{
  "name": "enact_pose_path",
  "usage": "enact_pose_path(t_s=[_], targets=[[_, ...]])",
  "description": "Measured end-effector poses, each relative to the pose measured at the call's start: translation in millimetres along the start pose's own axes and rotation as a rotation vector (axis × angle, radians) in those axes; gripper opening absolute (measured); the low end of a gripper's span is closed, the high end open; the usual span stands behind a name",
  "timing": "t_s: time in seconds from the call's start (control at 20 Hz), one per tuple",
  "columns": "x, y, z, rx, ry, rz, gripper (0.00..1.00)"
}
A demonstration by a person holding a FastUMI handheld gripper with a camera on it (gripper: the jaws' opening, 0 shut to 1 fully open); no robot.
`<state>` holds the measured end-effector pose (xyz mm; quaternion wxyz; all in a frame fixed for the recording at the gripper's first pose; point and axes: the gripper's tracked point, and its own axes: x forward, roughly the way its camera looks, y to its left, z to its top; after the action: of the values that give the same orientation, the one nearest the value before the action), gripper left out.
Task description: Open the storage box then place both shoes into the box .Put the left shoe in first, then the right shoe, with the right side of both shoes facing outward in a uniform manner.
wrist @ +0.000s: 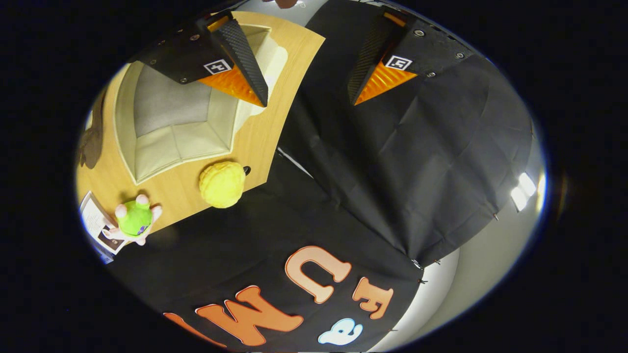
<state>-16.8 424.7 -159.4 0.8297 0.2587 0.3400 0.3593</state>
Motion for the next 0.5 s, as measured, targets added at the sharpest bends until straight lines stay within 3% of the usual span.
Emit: enact_pose_path(t_s=[0.25,0.5], targets=[[-35,-64,20,-0.094,-0.055,-0.138,0.98],[-76,-144,38,-0.087,-0.096,-0.283,0.98]])
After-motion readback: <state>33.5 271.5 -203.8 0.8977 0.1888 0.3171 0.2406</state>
